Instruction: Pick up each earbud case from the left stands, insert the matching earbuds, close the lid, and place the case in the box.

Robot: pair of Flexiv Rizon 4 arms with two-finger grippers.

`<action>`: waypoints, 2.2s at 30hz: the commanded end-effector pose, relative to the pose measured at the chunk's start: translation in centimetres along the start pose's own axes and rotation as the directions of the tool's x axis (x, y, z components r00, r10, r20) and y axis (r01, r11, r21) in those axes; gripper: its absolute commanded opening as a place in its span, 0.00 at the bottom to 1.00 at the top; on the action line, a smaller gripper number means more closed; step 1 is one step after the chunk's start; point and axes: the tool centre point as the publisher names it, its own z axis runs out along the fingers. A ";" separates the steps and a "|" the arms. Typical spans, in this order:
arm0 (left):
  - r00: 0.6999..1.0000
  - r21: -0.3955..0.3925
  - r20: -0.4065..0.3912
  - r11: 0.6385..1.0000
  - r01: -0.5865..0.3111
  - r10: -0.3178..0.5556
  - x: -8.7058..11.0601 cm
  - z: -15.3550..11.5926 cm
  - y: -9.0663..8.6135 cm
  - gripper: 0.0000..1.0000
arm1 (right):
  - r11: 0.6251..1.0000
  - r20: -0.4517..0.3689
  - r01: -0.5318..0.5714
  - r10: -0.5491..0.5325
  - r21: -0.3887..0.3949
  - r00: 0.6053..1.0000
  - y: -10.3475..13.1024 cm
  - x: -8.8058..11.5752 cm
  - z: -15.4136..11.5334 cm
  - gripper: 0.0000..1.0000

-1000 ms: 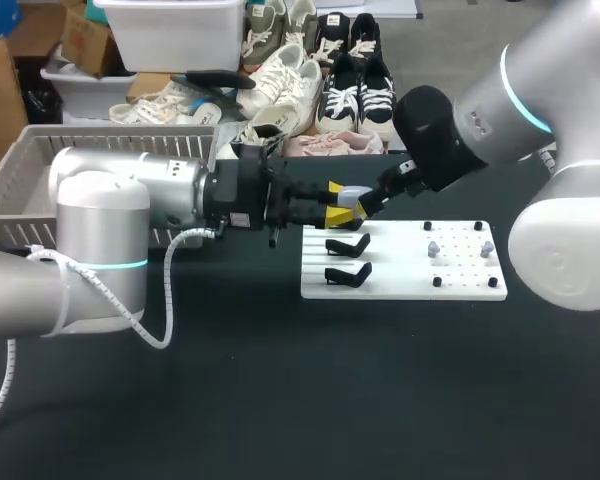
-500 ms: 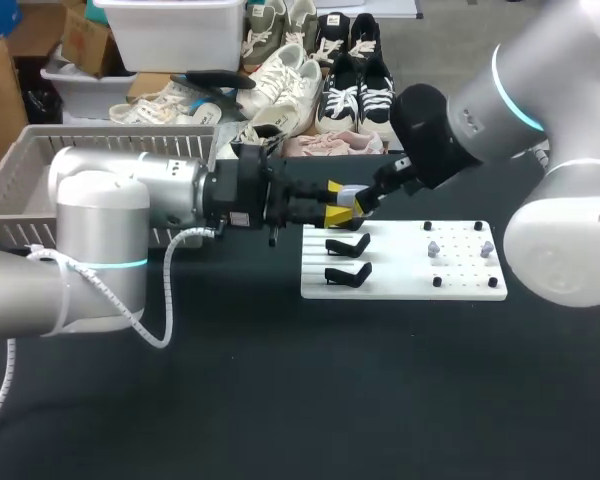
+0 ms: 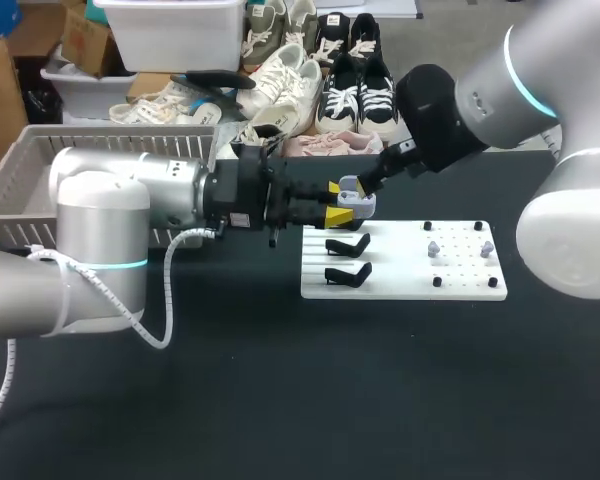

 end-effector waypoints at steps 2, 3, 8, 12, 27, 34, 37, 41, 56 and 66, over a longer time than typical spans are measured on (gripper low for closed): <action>1.000 -0.002 0.001 1.000 -0.001 0.001 0.0 0.0 0.0 0.00 | 0.994 0.003 0.019 -0.019 0.110 1.000 -0.3 0.8 -2.5 1.00; 1.000 -0.002 0.001 1.000 -0.001 0.001 0.0 0.0 0.0 0.00 | 0.992 0.007 0.022 -0.023 0.126 1.000 -0.6 0.9 -2.9 1.00; 1.000 -0.002 0.001 1.000 -0.001 0.001 0.0 0.0 0.0 0.00 | 0.972 -0.011 0.009 -0.007 0.234 1.000 -2.7 2.3 -5.0 1.00; 1.000 -0.002 0.001 1.000 -0.001 0.001 0.0 0.0 0.0 0.00 | 0.946 -0.073 0.001 0.024 0.323 0.997 -4.7 4.3 -5.6 1.00; 1.000 -0.002 0.001 1.000 -0.001 0.001 0.0 0.0 0.0 0.00 | 0.894 -0.328 -0.135 0.292 0.426 0.899 -10.0 11.8 -2.1 1.00; 1.000 -0.002 0.001 1.000 -0.001 0.001 0.0 0.0 0.0 0.00 | 0.903 -0.379 -0.127 0.296 0.411 0.877 -11.3 13.5 -0.1 1.00; 1.000 -0.002 0.001 1.000 -0.001 0.001 0.0 0.0 0.0 0.00 | 0.907 -0.394 -0.120 0.291 0.403 0.872 -11.8 13.7 0.7 1.00; 1.000 -0.002 0.001 1.000 -0.001 0.001 0.0 0.0 0.0 0.00 | 0.912 -0.407 -0.114 0.285 0.395 0.868 -12.3 13.7 1.6 0.95; 1.000 -0.002 0.001 1.000 -0.001 0.001 0.0 0.0 0.0 0.00 | 0.916 -0.412 -0.087 0.258 0.391 0.874 -14.5 14.3 4.1 0.42; 1.000 -0.002 0.001 1.000 -0.001 0.001 0.0 0.0 0.0 0.00 | 0.906 -0.400 -0.062 0.245 0.418 0.883 -15.1 14.8 4.7 0.45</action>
